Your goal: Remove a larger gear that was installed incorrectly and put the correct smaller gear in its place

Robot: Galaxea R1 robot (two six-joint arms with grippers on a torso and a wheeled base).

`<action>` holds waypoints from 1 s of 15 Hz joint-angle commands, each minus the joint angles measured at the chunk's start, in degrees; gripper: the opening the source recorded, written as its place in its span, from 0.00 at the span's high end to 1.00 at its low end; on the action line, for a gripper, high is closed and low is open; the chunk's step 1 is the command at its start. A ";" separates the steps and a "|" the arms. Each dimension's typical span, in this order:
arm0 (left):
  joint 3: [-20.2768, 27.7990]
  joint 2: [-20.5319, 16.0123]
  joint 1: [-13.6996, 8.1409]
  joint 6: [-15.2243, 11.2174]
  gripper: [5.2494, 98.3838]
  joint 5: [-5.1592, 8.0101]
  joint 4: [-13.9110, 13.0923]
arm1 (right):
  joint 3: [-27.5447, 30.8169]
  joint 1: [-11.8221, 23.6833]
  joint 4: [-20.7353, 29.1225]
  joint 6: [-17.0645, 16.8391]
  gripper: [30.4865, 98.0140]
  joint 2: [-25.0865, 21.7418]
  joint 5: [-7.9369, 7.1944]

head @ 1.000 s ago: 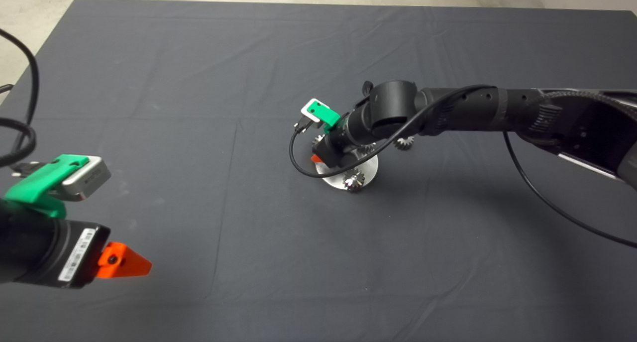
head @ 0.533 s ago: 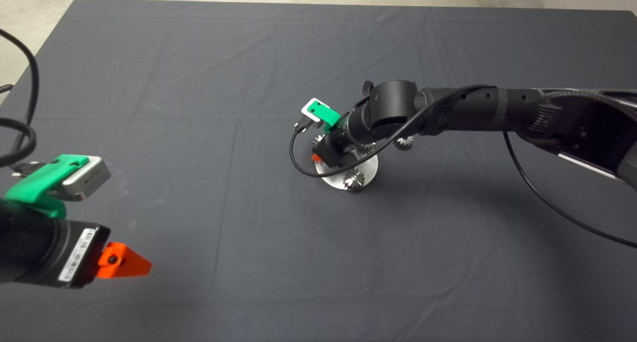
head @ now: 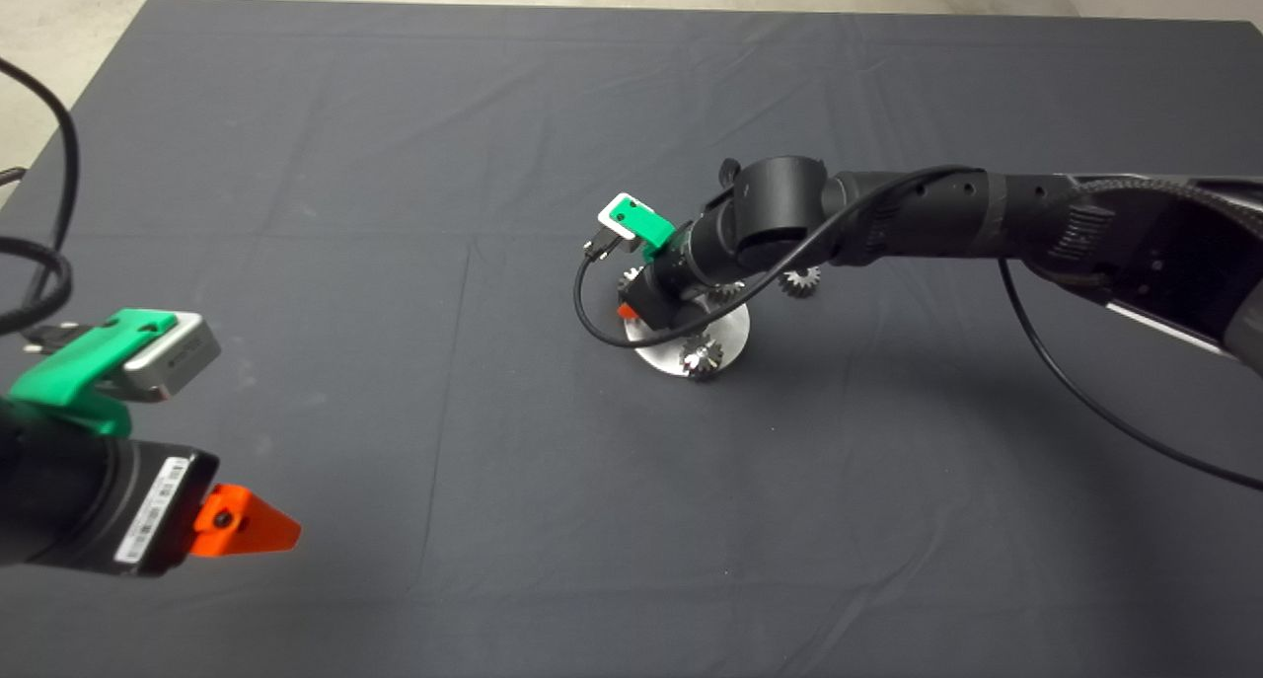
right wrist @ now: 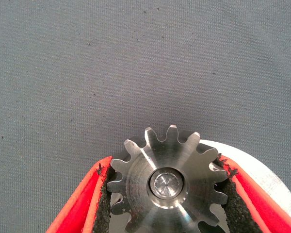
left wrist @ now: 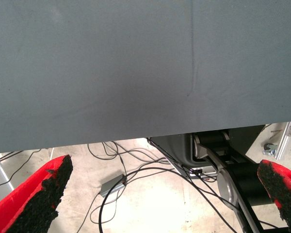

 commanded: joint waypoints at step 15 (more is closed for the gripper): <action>0.77 -0.05 -0.63 -0.15 0.00 0.30 -0.74 | 6.08 6.56 -0.63 3.03 0.73 -1.67 -0.14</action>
